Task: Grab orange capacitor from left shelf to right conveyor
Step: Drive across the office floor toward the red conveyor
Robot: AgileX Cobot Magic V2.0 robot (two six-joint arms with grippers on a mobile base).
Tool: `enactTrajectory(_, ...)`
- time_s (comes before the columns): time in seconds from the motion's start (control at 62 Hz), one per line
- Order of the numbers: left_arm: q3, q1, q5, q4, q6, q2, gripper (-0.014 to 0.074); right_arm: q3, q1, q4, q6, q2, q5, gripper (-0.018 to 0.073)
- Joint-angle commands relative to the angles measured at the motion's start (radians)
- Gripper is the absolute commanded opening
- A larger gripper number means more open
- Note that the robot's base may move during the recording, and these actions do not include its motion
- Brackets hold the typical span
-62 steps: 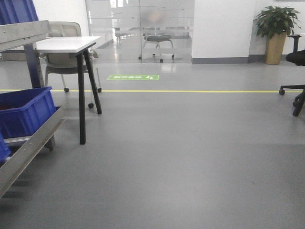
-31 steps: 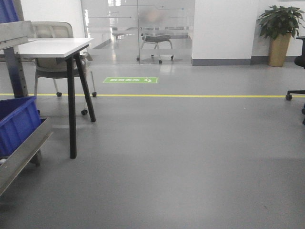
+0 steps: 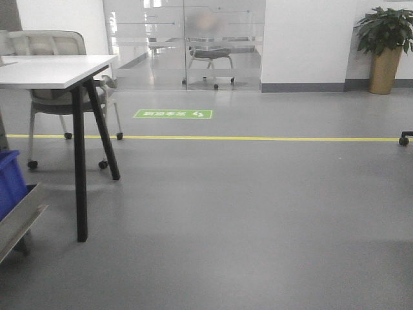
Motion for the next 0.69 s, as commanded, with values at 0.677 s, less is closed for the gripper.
enactTrajectory(0.677, -0.004, 0.001, -0.083, -0.003, -0.002, -0.011, -0.0127, -0.033, -0.008, -0.012, -0.002, -0.001, -0.09, 0.0097)
